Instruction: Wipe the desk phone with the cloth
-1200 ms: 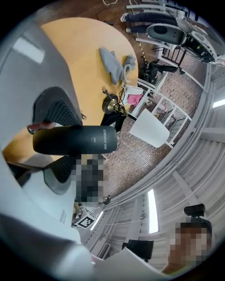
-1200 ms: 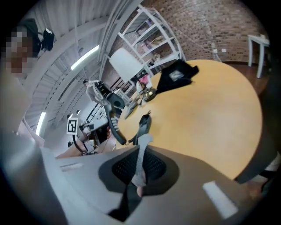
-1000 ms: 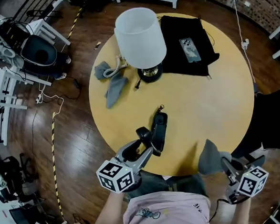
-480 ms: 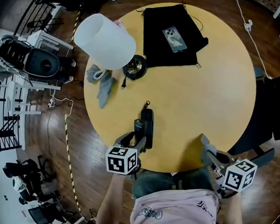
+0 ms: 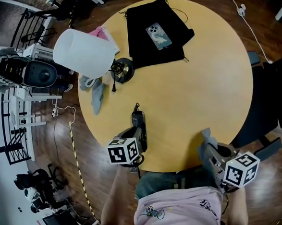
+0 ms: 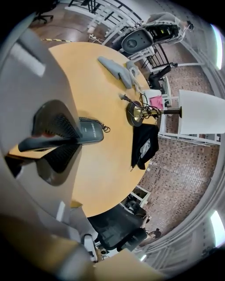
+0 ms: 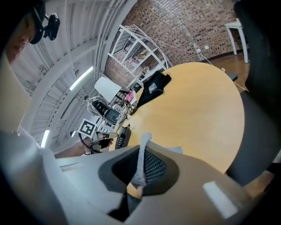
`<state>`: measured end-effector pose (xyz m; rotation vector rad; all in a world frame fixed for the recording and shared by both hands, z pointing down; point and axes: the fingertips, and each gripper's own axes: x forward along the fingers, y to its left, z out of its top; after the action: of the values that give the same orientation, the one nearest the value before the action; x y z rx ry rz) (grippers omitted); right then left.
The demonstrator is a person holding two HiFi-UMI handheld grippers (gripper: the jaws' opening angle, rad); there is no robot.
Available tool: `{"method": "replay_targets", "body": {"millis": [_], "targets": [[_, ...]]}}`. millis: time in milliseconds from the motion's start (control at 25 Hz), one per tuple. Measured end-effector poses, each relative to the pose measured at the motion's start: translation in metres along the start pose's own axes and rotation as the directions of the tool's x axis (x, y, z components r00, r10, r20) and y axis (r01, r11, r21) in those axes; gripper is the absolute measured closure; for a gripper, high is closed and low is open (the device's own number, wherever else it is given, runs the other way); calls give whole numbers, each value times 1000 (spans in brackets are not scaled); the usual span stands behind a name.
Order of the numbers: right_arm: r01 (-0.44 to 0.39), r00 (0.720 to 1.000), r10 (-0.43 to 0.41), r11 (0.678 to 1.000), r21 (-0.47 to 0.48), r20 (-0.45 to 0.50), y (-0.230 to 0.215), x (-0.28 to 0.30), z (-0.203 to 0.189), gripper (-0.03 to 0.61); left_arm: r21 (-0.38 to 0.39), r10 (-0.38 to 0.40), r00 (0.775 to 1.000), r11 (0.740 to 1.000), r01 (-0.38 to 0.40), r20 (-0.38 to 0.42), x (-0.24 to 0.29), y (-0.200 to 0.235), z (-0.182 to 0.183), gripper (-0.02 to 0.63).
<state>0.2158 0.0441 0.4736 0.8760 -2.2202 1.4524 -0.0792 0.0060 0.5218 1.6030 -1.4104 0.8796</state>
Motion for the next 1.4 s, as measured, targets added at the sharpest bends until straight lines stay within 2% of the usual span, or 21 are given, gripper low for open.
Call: {"method": "replay_targets", "body": {"millis": [80, 120, 200, 280, 400, 520, 640, 880, 960, 1080, 1280, 1400], "targets": [[-7, 1000, 7, 1000, 6, -1, -3, 0, -1, 574, 13, 9, 1000, 1000, -9, 16, 2, -4, 3, 548], [-10, 1000, 10, 1000, 5, -4, -3, 0, -1, 574, 26, 13, 1000, 1000, -14, 27, 2, -6, 4, 486], [-22, 1000, 22, 1000, -12, -12, 2, 4, -3, 572, 56, 17, 999, 998, -19, 37, 2, -7, 1, 430], [-44, 999, 42, 998, -44, -25, 16, 15, -5, 574, 80, 7, 1000, 997, -7, 7, 9, -6, -10, 354], [-64, 997, 58, 993, -104, -61, 40, 39, -11, 572, 81, -18, 1000, 996, 20, -23, 21, -2, -24, 348], [-63, 995, 50, 987, -145, -89, 56, 54, -17, 572, 5, -99, 995, 995, 99, -10, 27, 5, -28, 348], [-62, 993, 44, 986, -154, -112, 61, 62, -21, 572, -60, -193, 981, 979, 193, -3, 31, 9, -27, 348], [-38, 994, 23, 989, -142, -107, 60, 71, -15, 572, -53, -232, 972, 971, 233, 21, 28, 12, -25, 365], [-35, 994, 20, 989, -143, -106, 61, 72, -14, 572, -34, -210, 977, 977, 211, 30, 23, 13, -23, 367], [-27, 994, 10, 988, -153, -105, 62, 71, -12, 572, 10, -133, 990, 991, 132, 49, 13, 16, -19, 367], [-6, 995, -11, 987, -163, -101, 56, 69, -11, 572, 71, 30, 999, 997, -29, -11, 17, 19, -23, 365], [-2, 995, -16, 985, -173, -102, 52, 67, -10, 572, 71, 65, 998, 995, -63, -17, 26, 16, -18, 365]]}}
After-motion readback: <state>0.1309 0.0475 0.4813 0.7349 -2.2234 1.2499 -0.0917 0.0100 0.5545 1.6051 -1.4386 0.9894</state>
